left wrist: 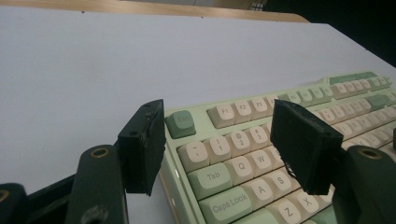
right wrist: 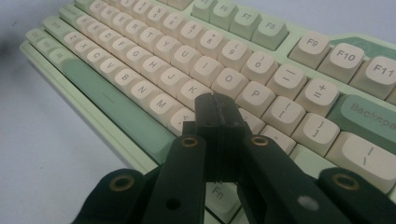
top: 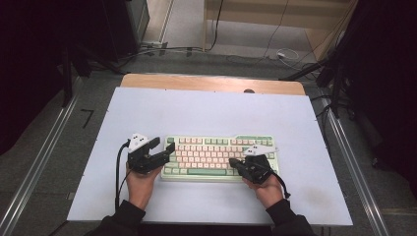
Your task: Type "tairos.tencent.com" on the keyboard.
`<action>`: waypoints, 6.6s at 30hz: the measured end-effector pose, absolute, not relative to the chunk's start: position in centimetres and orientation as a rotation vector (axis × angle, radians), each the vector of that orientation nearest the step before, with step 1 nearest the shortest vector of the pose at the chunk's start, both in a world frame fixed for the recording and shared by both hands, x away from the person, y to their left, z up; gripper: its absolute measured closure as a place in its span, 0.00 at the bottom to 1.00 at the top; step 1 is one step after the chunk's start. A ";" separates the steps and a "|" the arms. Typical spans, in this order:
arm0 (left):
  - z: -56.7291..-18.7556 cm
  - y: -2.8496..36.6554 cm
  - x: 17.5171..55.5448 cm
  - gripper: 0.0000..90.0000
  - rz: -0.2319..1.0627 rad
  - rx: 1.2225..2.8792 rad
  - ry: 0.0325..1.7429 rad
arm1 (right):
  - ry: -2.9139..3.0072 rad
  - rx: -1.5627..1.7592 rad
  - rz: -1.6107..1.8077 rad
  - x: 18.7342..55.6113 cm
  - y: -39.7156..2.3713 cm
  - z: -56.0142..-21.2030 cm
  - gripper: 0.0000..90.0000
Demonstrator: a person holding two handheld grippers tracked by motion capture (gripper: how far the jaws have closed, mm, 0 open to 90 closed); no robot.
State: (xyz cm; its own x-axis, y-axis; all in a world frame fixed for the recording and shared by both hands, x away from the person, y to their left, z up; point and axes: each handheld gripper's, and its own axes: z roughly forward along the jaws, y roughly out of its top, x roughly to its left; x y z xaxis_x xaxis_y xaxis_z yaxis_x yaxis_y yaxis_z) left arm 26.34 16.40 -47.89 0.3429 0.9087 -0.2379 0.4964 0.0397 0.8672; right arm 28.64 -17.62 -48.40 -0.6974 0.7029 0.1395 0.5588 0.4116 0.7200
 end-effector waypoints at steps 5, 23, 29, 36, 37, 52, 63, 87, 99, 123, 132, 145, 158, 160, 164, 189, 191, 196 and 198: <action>-47.9 16.4 26.3 0.40 0.515 1.606 1.294 | 2.484 1.121 1.147 28.7 -17.5 -48.6 0.97; -47.9 16.3 26.3 0.40 0.514 1.606 1.292 | 2.314 1.164 1.309 28.7 -19.4 -46.9 0.59; -47.9 16.3 26.3 0.40 0.516 1.611 1.290 | 2.287 1.217 1.285 29.3 -19.6 -47.1 0.22; -47.9 16.1 26.3 0.40 0.511 1.616 1.281 | 2.276 1.241 1.278 29.4 -19.8 -47.1 0.19; -47.9 16.0 26.3 0.40 0.509 1.619 1.279 | 2.276 1.242 1.278 29.4 -19.8 -47.1 0.19; -47.8 14.6 26.3 0.40 0.484 1.660 1.235 | 2.280 1.243 1.274 29.5 -19.8 -47.2 0.19; -47.4 12.3 27.2 0.88 0.364 1.742 1.084 | 2.287 1.249 1.267 29.4 -19.7 -47.2 0.20; -48.8 7.6 30.0 1.00 0.275 1.952 1.080 | 2.290 1.254 1.267 29.5 -19.6 -47.3 0.22; -48.9 7.4 30.1 1.00 0.281 1.966 1.088 | 2.290 1.253 1.269 29.4 -19.6 -47.2 0.22; -47.2 9.3 29.4 0.44 0.319 1.809 1.125 | 2.287 1.247 1.271 29.4 -19.7 -47.2 0.22; -47.0 10.1 29.1 0.44 0.339 1.783 1.136 | 2.288 1.247 1.271 29.4 -19.7 -47.1 0.22; -47.0 10.8 28.8 0.47 0.366 1.773 1.156 | 2.287 1.246 1.270 29.4 -19.7 -47.1 0.22; -47.8 11.0 28.9 1.00 0.319 1.812 1.157 | 2.288 1.246 1.269 29.3 -19.6 -47.1 0.22; -48.0 10.9 28.9 1.00 0.319 1.834 1.158 | 2.289 1.244 1.268 29.3 -19.6 -47.1 0.22; -48.3 10.7 29.0 1.00 0.331 1.866 1.169 | 2.290 1.244 1.269 29.4 -19.6 -47.1 0.22; -49.2 10.5 29.4 1.00 0.287 1.911 1.210 | 2.296 1.246 1.262 29.4 -19.5 -47.2 0.22; -49.0 10.7 29.3 1.00 0.286 1.895 1.200 | 2.296 1.244 1.264 29.4 -19.5 -47.2 0.22; -48.3 11.0 28.8 0.82 0.299 1.840 1.142 | 2.292 1.243 1.268 29.4 -19.7 -47.2 0.22; -48.1 11.1 28.6 0.66 0.301 1.826 1.128 | 2.290 1.243 1.269 29.4 -19.7 -47.1 0.22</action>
State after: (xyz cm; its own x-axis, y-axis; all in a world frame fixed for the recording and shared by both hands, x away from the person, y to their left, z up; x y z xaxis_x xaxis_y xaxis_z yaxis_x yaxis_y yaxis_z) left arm 28.65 11.10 -48.11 0.5467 0.7997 -0.2481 0.5704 -0.1387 0.8096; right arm 29.37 -19.66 -47.14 -0.6083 0.7731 0.1797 0.5623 0.2599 0.7851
